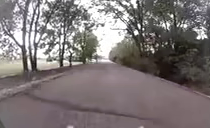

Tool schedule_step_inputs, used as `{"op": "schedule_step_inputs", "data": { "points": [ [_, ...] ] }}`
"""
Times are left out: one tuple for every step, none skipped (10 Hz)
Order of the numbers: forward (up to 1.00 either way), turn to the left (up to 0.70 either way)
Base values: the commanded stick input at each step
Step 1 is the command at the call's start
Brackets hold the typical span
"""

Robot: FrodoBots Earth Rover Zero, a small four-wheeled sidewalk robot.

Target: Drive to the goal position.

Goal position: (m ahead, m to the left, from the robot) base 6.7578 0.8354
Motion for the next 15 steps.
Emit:
{"op": "schedule_step_inputs", "data": {
  "points": [
    [0.7, 0.0],
    [0.7, 0.0],
    [0.7, 0.0],
    [0.7, 0.0],
    [0.7, 0.0],
    [0.7, 0.0],
    [0.7, 0.0],
    [0.7, 0.0],
    [0.7, 0.0],
    [0.7, 0.0],
    [0.7, 0.0],
    [0.7, 0.0],
    [0.7, 0.0],
    [0.7, 0.0],
    [0.7, 0.0]
  ]
}}
